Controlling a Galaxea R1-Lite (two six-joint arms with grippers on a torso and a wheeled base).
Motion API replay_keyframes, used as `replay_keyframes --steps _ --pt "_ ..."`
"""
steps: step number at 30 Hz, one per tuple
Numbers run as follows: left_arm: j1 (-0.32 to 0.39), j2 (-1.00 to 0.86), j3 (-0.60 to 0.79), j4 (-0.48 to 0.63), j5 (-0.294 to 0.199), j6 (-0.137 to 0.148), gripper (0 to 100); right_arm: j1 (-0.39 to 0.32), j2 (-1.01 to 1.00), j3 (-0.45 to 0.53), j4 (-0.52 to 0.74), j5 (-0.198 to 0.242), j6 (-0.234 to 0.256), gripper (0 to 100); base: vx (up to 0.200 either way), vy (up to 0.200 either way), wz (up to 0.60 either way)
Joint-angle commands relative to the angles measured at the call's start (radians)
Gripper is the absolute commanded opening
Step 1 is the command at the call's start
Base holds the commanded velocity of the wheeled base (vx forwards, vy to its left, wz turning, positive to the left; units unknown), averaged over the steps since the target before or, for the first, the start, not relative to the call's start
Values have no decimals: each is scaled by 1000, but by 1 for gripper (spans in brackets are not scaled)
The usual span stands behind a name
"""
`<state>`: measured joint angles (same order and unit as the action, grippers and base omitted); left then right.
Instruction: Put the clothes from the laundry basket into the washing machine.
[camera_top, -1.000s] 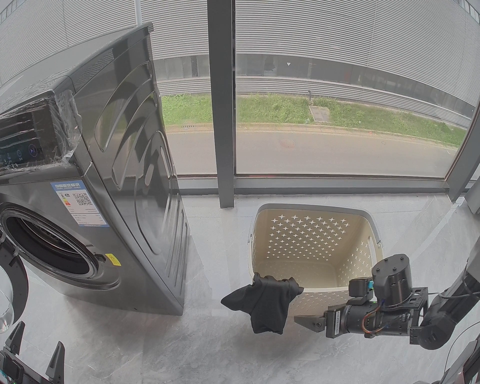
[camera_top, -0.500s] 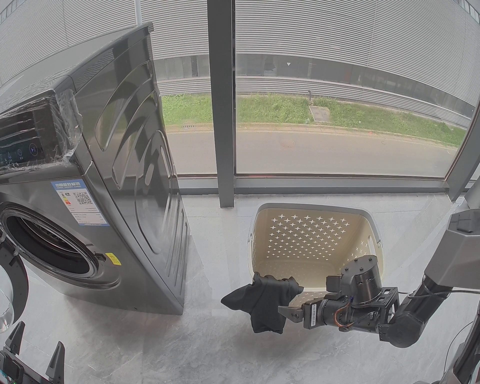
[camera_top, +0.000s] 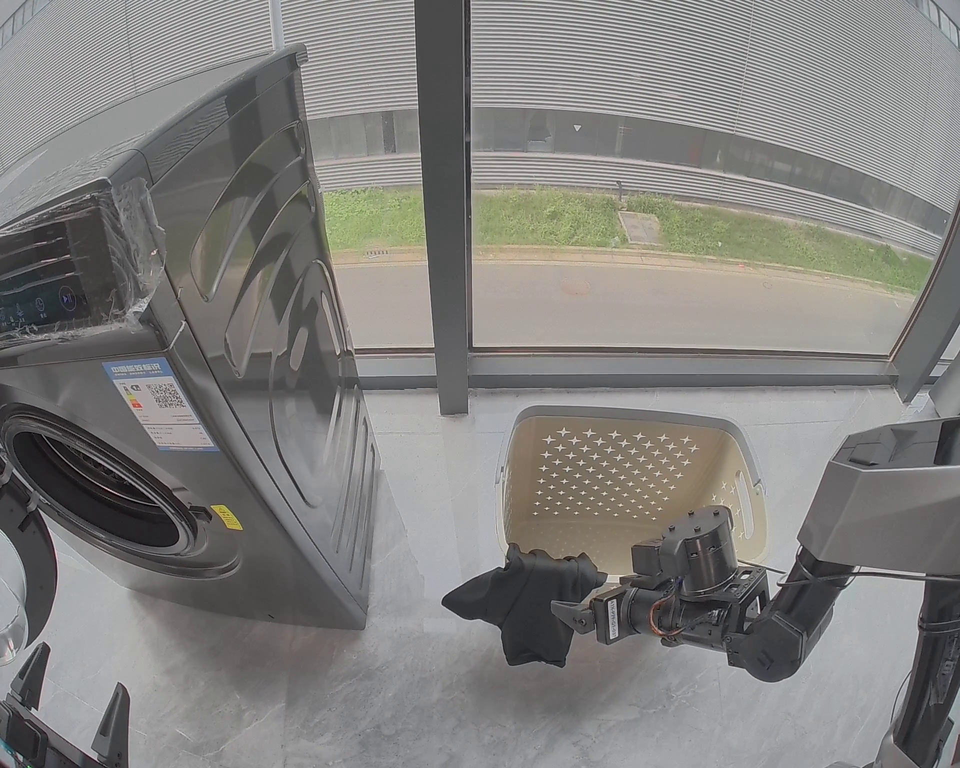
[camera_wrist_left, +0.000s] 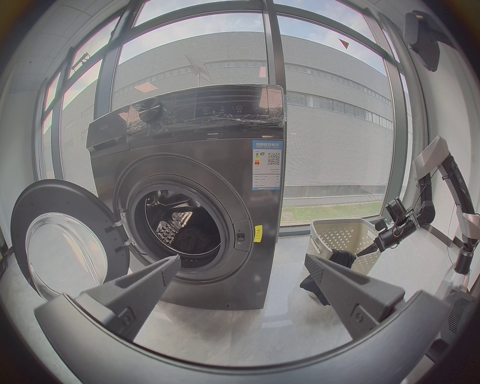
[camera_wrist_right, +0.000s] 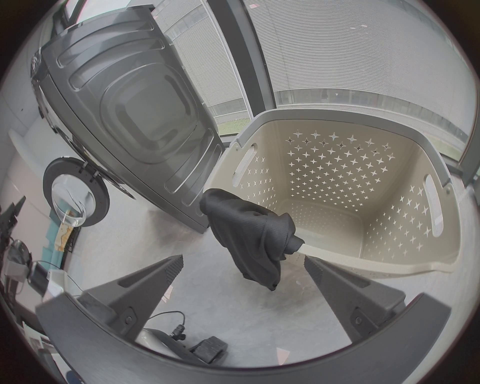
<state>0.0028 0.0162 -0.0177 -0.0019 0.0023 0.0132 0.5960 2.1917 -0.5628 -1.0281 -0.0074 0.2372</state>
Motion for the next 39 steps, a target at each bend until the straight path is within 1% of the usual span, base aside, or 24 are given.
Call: replay_keyframes --steps 1,6,10,13,15,19,22,28,29,32,39 --pt "0 -16 15 0 1 -1 100 -19 57 -28 -9 0 -36 100 0 0 0" --pt "0 -16 15 0 1 1 100 -21 85 -80 -15 6 -49 100 0 0 0" --pt "0 -16 15 0 1 1 100 -22 111 -112 -13 9 -68 100 0 0 0" --pt "0 -16 15 0 1 -1 100 -22 120 -118 -15 9 -70 100 0 0 0" --pt "0 -16 15 0 1 1 100 -22 164 -144 -18 9 -75 100 0 0 0" --pt "0 -16 15 0 1 1 100 -24 181 -161 -41 9 -78 100 0 0 0" --pt "0 -16 15 0 1 1 100 -28 200 -166 -47 7 -95 100 0 0 0" --pt "0 -16 15 -1 1 -1 100 -31 217 -172 -84 7 -99 100 0 0 0" --pt "0 -16 15 -1 1 -1 100 -31 217 -174 -93 7 -99 0 0 0 0" --pt "0 -16 15 0 1 -1 100 -31 215 -174 -115 9 -101 0 0 0 0" --pt "0 -16 15 -1 1 -1 100 -30 195 -167 -115 9 -101 0 0 0 0"
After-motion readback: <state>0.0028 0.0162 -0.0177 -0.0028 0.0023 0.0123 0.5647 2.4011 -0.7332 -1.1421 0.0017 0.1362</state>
